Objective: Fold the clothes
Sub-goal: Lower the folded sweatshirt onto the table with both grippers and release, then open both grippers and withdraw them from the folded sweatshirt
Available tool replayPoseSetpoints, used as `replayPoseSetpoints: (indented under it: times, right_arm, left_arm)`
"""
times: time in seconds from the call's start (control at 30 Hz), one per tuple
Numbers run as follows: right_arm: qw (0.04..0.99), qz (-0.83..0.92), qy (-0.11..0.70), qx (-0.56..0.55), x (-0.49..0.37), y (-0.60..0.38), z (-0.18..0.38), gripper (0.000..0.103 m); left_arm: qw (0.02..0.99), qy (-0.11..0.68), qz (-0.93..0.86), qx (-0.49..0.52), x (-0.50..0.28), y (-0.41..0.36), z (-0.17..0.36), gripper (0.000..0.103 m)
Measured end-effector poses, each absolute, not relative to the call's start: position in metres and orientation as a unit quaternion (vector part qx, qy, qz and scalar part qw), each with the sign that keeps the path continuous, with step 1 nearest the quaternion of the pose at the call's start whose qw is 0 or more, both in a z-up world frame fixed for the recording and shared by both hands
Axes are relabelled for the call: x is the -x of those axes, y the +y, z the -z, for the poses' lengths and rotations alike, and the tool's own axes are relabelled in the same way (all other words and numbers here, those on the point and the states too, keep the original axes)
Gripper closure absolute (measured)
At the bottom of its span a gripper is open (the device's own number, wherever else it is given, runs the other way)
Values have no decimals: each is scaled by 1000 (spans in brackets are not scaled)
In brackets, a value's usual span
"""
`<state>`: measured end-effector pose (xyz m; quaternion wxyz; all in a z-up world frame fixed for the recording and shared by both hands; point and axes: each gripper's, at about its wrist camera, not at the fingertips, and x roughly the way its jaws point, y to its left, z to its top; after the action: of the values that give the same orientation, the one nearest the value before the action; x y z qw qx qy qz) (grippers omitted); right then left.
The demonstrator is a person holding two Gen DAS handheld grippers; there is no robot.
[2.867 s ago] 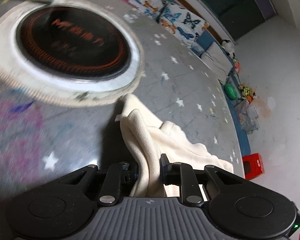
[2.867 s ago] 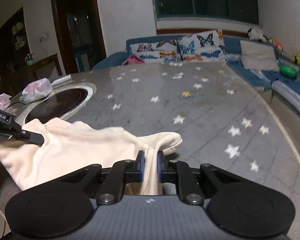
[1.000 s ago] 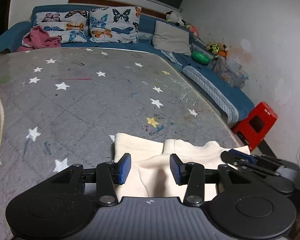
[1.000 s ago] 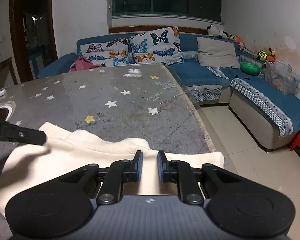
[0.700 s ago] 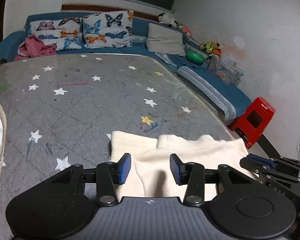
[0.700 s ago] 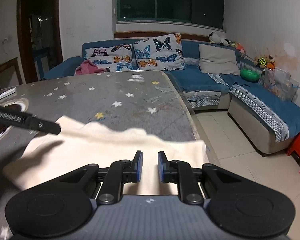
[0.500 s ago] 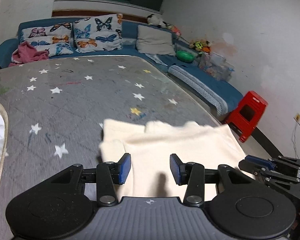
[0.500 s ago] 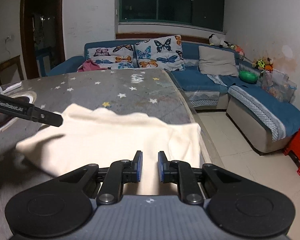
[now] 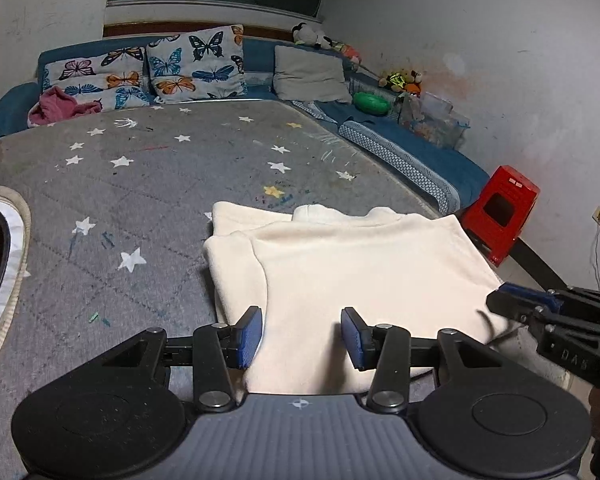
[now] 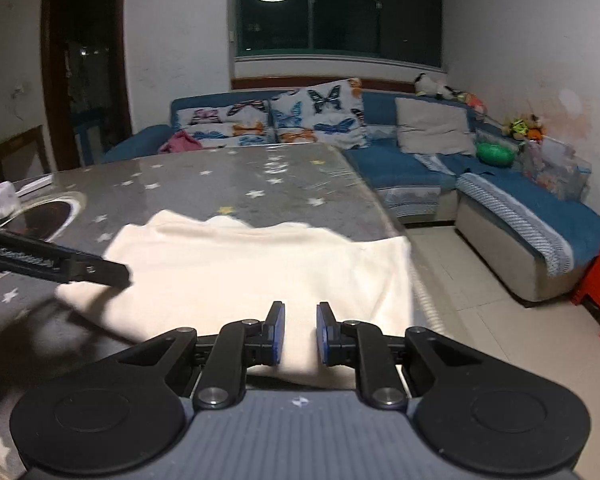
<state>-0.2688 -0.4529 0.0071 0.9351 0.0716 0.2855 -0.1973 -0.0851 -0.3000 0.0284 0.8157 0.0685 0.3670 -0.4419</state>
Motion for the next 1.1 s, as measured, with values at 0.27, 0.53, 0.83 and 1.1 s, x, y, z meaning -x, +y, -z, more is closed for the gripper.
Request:
replayPoseSetpoints:
  times: [0.27,0.53,0.83,1.1]
  right_arm:
    - [936,198,285,-67,268,-439,-6,74]
    - [931,202,301,-43,261,-424,4,61]
    - [930,199,306,-46,253,-415,4,55]
    - [933,202,293,-44,259,-407,-4,47]
  left_arm:
    - [821,368,429,-82,90,-293,-34,47]
    - [822,380,414,-93,95,-279,-28,40]
    - [826,392,395,-91,92,-270,-16,38]
    - [830,386,397,-73,93,-261,-24,35]
